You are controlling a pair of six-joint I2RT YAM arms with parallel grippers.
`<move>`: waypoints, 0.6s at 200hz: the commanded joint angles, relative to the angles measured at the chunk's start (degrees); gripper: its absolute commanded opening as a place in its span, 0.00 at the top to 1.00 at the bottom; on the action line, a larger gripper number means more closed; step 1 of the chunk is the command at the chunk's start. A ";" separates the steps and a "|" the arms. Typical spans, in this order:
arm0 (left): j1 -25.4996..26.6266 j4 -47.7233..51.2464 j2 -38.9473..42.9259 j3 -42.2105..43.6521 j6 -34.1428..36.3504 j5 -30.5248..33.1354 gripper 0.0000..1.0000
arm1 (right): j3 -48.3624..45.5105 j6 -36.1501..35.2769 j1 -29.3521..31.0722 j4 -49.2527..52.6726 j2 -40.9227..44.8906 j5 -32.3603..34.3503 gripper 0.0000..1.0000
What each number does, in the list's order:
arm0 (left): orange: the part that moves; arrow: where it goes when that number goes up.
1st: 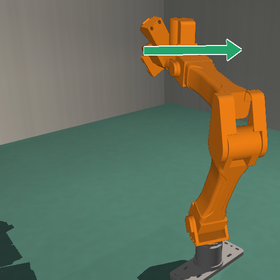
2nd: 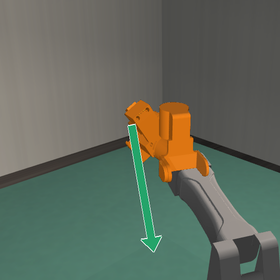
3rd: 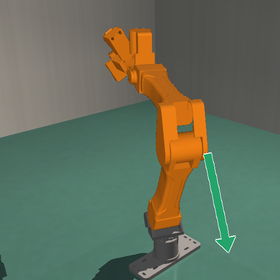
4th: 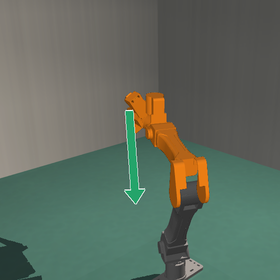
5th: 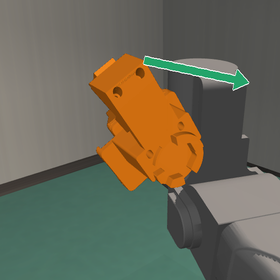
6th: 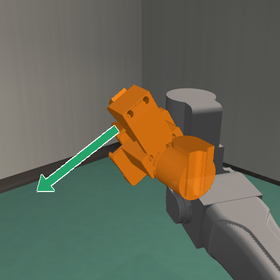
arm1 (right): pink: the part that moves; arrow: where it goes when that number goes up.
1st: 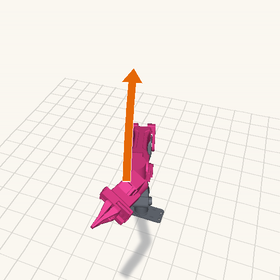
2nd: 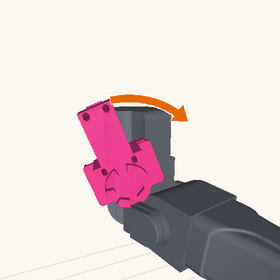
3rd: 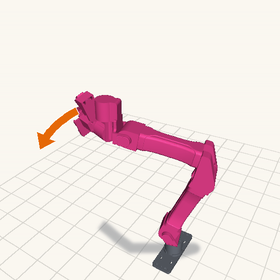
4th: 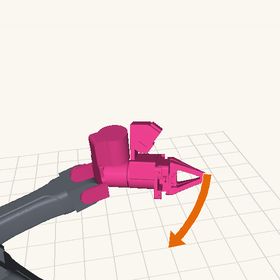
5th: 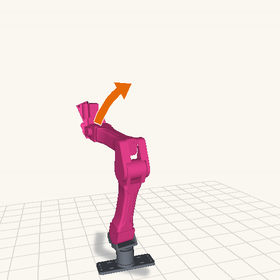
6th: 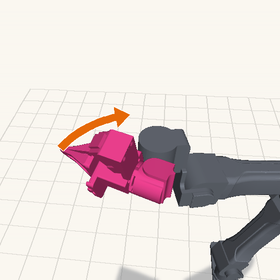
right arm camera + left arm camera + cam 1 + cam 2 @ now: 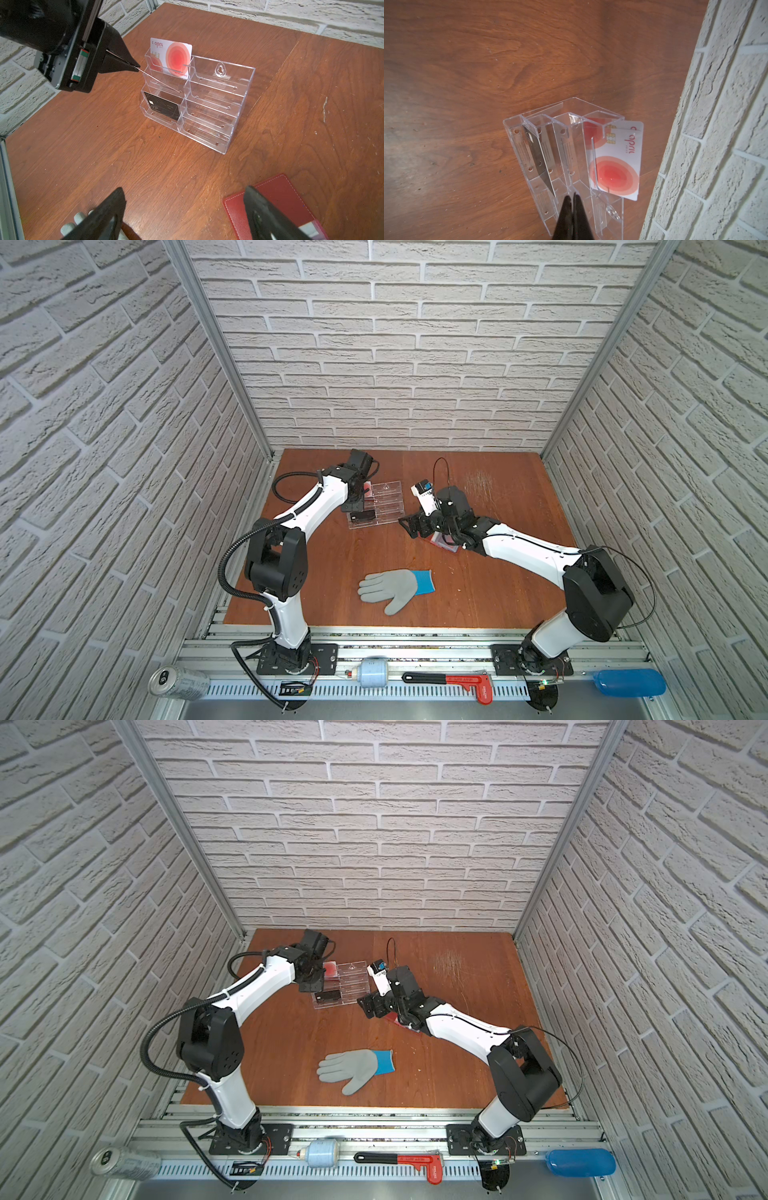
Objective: Take the credit cards out of the card holder
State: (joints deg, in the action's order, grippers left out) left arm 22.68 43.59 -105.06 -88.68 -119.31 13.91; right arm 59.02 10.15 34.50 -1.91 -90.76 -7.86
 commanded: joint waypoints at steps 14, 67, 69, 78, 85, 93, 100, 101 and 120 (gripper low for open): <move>0.65 1.64 -1.18 -0.70 -9.95 4.19 1.00 | 0.74 1.09 -0.14 -1.50 -0.19 -1.50 0.10; 1.22 2.19 -1.59 0.52 -14.16 5.48 1.00 | 0.30 2.07 -0.14 -2.74 -0.55 -3.32 0.10; 1.36 2.17 -1.63 0.64 -14.25 5.50 1.00 | 0.35 2.07 -0.14 -2.75 -0.55 -3.31 0.10; 1.44 2.10 -1.81 0.92 -15.08 5.47 1.00 | 0.46 2.15 -0.14 -2.70 -0.64 -3.39 0.10; 1.70 1.84 -1.82 1.30 -15.49 5.46 1.00 | 0.46 2.20 -0.14 -2.73 -0.71 -3.50 0.10; 2.02 1.54 -1.74 1.69 -15.86 5.50 1.00 | 0.41 2.41 -0.14 -2.88 -0.83 -3.55 0.10; 2.31 1.54 -1.58 2.02 -16.27 5.65 1.00 | 0.40 2.58 -0.14 -3.02 -0.93 -3.70 0.10; 2.39 1.52 -1.57 2.02 -16.34 5.72 1.00 | 0.40 2.59 -0.14 -3.06 -0.96 -3.72 0.10; 3.32 2.27 -0.59 2.20 -16.99 7.35 1.00 | 0.71 3.06 -0.14 -3.27 -1.60 -4.64 0.10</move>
State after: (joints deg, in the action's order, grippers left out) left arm 24.71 43.81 -105.93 -87.50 -119.68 17.76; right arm 59.02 12.05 34.50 -2.28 -91.64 -10.83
